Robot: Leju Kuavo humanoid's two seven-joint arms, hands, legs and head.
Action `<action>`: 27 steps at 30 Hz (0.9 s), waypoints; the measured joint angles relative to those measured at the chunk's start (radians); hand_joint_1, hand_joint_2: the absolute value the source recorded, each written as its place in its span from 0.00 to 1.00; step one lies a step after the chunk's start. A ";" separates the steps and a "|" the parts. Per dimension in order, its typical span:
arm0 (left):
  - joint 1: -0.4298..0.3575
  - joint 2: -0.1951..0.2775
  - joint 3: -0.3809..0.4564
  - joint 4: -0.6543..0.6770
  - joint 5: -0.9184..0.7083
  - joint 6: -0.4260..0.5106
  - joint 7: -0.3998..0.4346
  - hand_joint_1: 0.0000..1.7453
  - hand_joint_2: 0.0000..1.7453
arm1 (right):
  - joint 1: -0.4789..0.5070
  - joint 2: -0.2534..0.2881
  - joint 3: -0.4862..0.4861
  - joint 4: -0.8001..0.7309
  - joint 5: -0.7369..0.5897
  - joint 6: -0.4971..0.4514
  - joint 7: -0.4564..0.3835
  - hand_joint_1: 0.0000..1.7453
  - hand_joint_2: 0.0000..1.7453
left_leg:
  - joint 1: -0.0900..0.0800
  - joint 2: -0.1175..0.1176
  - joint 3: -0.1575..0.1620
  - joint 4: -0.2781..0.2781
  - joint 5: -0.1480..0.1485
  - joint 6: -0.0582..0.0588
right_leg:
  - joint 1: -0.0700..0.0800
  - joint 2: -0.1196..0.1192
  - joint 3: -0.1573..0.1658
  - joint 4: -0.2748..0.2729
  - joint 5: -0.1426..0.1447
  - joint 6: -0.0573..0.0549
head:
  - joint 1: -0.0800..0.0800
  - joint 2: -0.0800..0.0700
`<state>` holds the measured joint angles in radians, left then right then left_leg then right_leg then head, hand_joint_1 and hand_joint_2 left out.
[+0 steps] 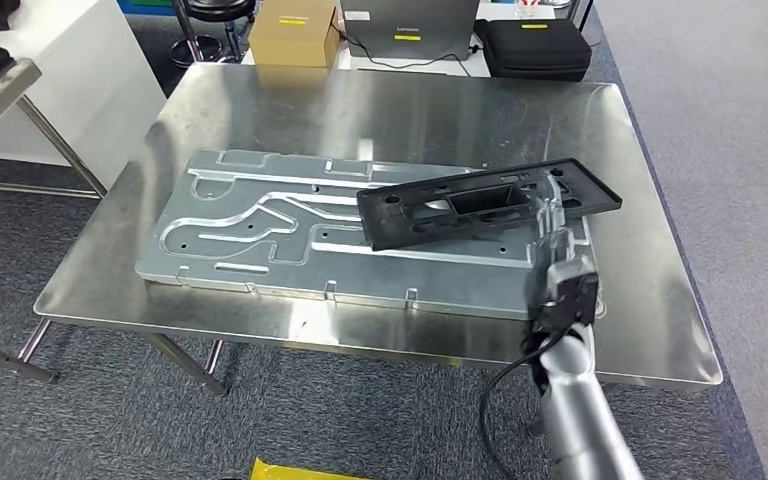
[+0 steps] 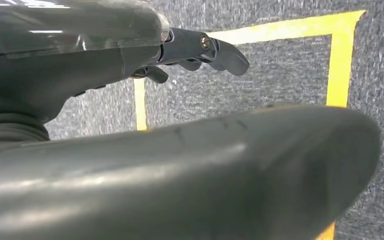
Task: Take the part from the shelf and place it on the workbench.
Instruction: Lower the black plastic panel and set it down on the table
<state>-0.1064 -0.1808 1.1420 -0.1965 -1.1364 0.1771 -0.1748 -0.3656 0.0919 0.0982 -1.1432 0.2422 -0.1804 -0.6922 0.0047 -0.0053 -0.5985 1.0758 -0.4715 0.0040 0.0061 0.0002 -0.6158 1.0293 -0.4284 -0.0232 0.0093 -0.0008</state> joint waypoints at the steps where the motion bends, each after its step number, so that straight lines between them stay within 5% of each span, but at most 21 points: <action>1: -0.001 -0.001 0.002 0.000 0.002 0.000 0.005 0.00 0.00 | 0.031 0.009 0.032 -0.051 -0.001 -0.014 0.002 0.00 0.00 | -0.003 0.000 0.017 -0.036 0.011 0.004 | 0.001 0.000 -0.001 0.001 0.000 0.003 | 0.000 0.000; 5: 0.000 -0.006 0.007 0.000 0.001 -0.001 0.018 0.00 0.00 | 0.126 0.033 0.149 -0.203 0.004 -0.043 0.015 0.00 0.00 | -0.001 0.003 0.022 -0.063 0.031 0.015 | -0.002 0.000 -0.006 0.009 -0.007 0.022 | 0.001 0.000; 7: -0.002 -0.009 0.008 0.000 -0.003 -0.001 0.019 0.00 0.00 | 0.152 0.038 0.186 -0.251 0.005 -0.051 0.022 0.00 0.00 | 0.004 0.006 0.014 -0.073 0.047 0.024 | -0.005 0.001 -0.028 0.074 -0.071 0.033 | 0.003 0.000; 9: -0.003 -0.009 0.008 0.000 -0.009 -0.001 0.019 0.00 0.00 | 0.175 0.041 0.213 -0.283 0.005 -0.058 0.024 0.00 0.00 | 0.003 0.007 0.000 -0.073 0.058 0.027 | -0.012 0.001 -0.064 0.194 -0.156 0.042 | 0.006 0.000; 11: -0.003 -0.009 0.008 0.000 -0.014 -0.001 0.019 0.00 0.00 | 0.198 0.041 0.236 -0.304 0.007 -0.065 0.024 0.00 0.00 | 0.003 0.007 -0.018 -0.070 0.070 0.024 | -0.019 0.001 -0.069 0.261 -0.184 0.049 | 0.006 0.000; 13: -0.003 -0.010 0.008 0.000 -0.020 -0.001 0.016 0.00 0.00 | 0.214 0.041 0.256 -0.324 0.012 -0.076 0.024 0.00 0.00 | 0.004 0.007 -0.038 -0.065 0.083 0.018 | -0.026 0.000 -0.003 0.195 -0.146 0.053 | 0.006 0.000; 15: -0.004 -0.009 0.008 0.000 -0.026 -0.002 0.012 0.00 0.00 | 0.224 0.043 0.272 -0.342 0.018 -0.091 0.025 0.00 0.00 | 0.004 0.006 -0.053 -0.058 0.095 0.007 | -0.029 0.001 0.092 0.060 -0.117 0.051 | 0.005 0.000; 17: -0.005 -0.009 0.008 0.000 -0.033 -0.003 0.009 0.00 0.00 | 0.236 0.046 0.283 -0.356 0.021 -0.108 0.027 0.00 0.00 | 0.004 0.005 -0.058 -0.056 0.108 -0.006 | -0.023 0.005 0.132 -0.008 -0.114 0.040 | 0.003 0.000; 20: -0.002 -0.008 0.005 0.000 -0.038 -0.006 0.008 0.00 0.00 | 0.254 0.050 0.291 -0.365 0.021 -0.120 0.034 0.00 0.00 | 0.009 0.004 -0.067 -0.058 0.115 -0.027 | -0.017 0.005 0.114 -0.017 -0.090 0.015 | 0.002 0.000; 22: 0.000 -0.008 0.004 0.000 -0.040 -0.006 0.008 0.00 0.00 | 0.261 0.054 0.295 -0.368 0.021 -0.121 0.038 0.00 0.00 | 0.012 0.004 -0.090 -0.006 0.045 -0.036 | -0.019 0.002 0.092 -0.022 -0.066 -0.003 | 0.001 0.000; 25: 0.000 -0.008 0.001 0.000 -0.048 -0.007 0.008 0.00 0.00 | 0.272 0.056 0.298 -0.371 0.021 -0.124 0.042 0.00 0.00 | 0.012 0.004 -0.127 0.176 -0.093 -0.039 | -0.010 -0.001 0.049 -0.020 -0.032 -0.013 | -0.001 0.000; 27: -0.001 -0.007 -0.002 0.000 -0.053 -0.007 0.009 0.00 0.00 | 0.282 0.058 0.298 -0.369 0.019 -0.126 0.048 0.00 0.00 | 0.010 0.004 -0.104 0.224 -0.088 -0.037 | -0.004 -0.003 0.016 -0.015 -0.011 -0.015 | -0.001 0.000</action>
<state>-0.1071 -0.1882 1.1405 -0.1965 -1.1891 0.1705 -0.1662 -0.0837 0.1497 0.3964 -1.5123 0.2617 -0.3063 -0.6439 0.0149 -0.0016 -0.7020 1.3002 -0.5593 -0.0328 0.0019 -0.0024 -0.5994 1.0141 -0.4391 -0.0378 0.0083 -0.0008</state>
